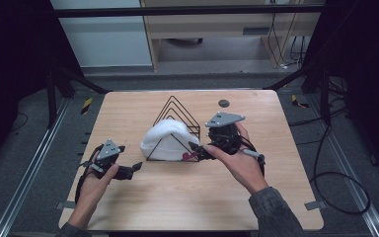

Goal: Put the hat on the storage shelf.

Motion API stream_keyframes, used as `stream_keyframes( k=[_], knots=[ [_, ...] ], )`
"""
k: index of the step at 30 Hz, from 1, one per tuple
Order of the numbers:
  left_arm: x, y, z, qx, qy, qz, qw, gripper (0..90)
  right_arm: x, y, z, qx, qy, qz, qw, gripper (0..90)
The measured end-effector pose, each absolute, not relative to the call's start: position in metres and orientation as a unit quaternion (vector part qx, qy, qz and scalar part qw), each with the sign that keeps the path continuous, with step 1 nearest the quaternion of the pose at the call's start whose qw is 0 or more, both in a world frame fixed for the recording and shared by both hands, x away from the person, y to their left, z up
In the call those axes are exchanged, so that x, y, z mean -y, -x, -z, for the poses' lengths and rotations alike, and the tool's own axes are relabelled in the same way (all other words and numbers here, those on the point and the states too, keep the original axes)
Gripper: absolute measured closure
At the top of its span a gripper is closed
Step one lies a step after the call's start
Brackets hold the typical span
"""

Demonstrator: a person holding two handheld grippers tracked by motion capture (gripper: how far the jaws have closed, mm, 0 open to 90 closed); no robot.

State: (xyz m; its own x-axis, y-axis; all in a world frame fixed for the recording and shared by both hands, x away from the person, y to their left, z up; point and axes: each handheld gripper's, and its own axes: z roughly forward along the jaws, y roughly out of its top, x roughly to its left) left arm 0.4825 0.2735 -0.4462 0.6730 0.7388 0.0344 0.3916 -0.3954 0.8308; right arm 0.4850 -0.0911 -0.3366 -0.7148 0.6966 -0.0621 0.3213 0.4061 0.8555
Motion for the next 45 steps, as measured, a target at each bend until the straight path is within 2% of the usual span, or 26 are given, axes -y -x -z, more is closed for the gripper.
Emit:
stream_keyframes(
  k=[7,19,35,45],
  knots=[
    [-0.278,-0.480,0.459,-0.364,-0.816,-0.207,0.397,5.8,0.124,-0.471,0.348,-0.804,-0.337,-0.431,0.232,12.5],
    [-0.282,-0.479,0.476,-0.366,-0.831,-0.214,0.361,5.0,0.172,-0.458,0.375,-0.796,-0.369,-0.410,0.248,14.1],
    [-0.291,-0.481,0.497,-0.393,-0.831,-0.192,0.343,4.9,0.210,-0.454,0.458,-0.794,-0.436,-0.373,0.202,15.1],
    [-0.295,-0.482,0.508,-0.401,-0.829,-0.181,0.344,2.6,0.211,-0.470,0.490,-0.778,-0.467,-0.366,0.203,15.2]
  ],
)
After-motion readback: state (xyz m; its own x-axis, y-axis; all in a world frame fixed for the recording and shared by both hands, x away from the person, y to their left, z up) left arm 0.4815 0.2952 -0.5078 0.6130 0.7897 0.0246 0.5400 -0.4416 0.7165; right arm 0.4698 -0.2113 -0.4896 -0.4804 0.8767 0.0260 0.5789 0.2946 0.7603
